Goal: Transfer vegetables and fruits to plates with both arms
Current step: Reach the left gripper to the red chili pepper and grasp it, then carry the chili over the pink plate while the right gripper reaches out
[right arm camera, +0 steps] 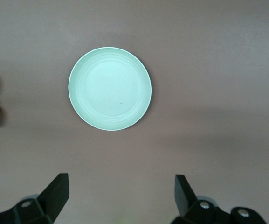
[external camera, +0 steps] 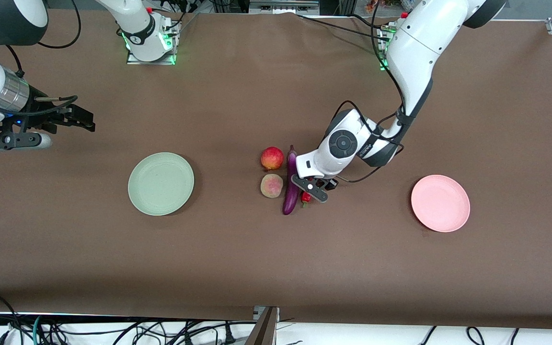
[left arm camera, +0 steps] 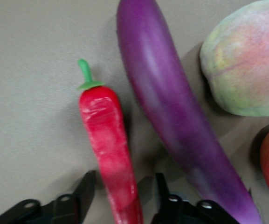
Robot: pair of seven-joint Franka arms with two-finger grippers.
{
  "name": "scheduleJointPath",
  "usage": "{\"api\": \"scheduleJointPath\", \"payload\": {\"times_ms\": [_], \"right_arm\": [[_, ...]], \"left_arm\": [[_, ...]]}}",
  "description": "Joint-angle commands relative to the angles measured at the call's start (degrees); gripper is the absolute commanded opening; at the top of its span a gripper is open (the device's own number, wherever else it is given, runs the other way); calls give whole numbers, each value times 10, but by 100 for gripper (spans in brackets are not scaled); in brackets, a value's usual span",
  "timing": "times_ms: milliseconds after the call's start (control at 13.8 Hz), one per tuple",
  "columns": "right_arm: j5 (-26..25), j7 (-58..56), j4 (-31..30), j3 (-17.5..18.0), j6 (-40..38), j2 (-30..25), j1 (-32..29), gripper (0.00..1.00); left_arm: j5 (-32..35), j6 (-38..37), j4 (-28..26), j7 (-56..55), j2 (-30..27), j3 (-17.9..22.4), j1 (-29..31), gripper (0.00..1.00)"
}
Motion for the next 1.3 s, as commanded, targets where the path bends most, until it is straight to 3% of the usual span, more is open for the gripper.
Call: {"api": "scheduleJointPath", "payload": {"times_ms": [0,72,217,361,650,794,1083,1228], "right_arm": [[11,-10,0,1,-1,-4,-5,100],[11,-10,0,2,-1,-4,-5,100],[11,-10,4,2,13,-1,-4,100],[11,-4,18,9,20,11,4,100],[4,-4,19,18,30,24,42,100],[10,1,19,18,25,100,55,100],[45,5,55,18,35,126,86,100],[76,80,59,18,48,147,115,100]], "left_arm": [[18,1,19,-23,10,10,-11,8],[19,0,19,-23,7,11,-10,0],[19,-24,19,-25,-19,17,-4,0],[18,-95,23,-24,-67,40,1,0],[18,-216,27,-21,-143,46,85,0],[24,-264,27,-8,-147,48,149,0],[65,-275,26,84,-137,49,245,0],[82,-258,25,144,-113,49,277,4]]}}
